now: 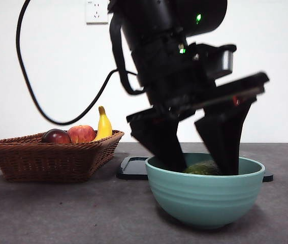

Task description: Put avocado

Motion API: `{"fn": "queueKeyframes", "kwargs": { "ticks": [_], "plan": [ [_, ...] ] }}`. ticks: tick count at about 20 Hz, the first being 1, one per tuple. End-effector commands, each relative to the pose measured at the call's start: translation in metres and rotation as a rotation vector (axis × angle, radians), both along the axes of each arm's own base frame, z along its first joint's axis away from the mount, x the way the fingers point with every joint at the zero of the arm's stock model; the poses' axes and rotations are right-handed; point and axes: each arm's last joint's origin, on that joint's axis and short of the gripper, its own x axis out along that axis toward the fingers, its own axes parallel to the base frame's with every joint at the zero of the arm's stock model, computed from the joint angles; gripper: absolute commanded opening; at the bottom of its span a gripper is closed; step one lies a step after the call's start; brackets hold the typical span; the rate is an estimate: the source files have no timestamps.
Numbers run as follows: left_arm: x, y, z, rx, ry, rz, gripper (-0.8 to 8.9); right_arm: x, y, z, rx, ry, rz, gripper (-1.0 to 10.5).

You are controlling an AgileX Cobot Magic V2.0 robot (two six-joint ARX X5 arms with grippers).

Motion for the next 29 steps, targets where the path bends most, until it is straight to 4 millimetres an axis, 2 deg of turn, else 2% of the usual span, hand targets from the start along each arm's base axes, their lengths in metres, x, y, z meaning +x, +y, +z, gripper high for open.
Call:
{"fn": "queueKeyframes", "kwargs": {
  "ticks": [1,4,7,12,16,19,21,26,29],
  "plan": [
    [0.000,-0.006,0.029,-0.067,-0.039,-0.004,3.50,0.001,0.001,0.006,0.011,-0.016,-0.001,3.9],
    [0.003,0.002,0.062,-0.135,-0.085,0.012,3.46,0.001,0.001,0.006,0.011,-0.016,-0.001,3.9],
    [0.011,0.027,0.098,-0.225,-0.153,0.069,3.46,0.001,0.001,0.006,0.011,-0.016,-0.001,3.9],
    [0.026,0.094,0.155,-0.336,-0.268,0.225,3.42,0.001,0.001,0.006,0.010,-0.015,-0.001,3.9],
    [0.022,0.149,0.180,-0.340,-0.325,0.333,3.43,0.001,0.001,0.006,0.011,-0.016,-0.001,3.9],
    [0.006,0.181,0.183,-0.337,-0.327,0.344,3.42,0.002,0.001,0.006,0.012,-0.020,-0.001,3.9],
    [-0.010,0.195,0.177,-0.361,-0.309,0.311,3.42,0.002,0.001,0.007,0.016,-0.030,-0.001,3.9],
    [-0.055,0.218,0.138,-0.431,-0.153,0.175,3.42,0.003,0.002,0.007,0.019,-0.032,-0.004,3.9],
    [-0.073,0.226,0.117,-0.434,-0.049,0.113,3.42,0.006,0.003,0.006,0.018,-0.019,-0.006,3.9]
  ]
}}
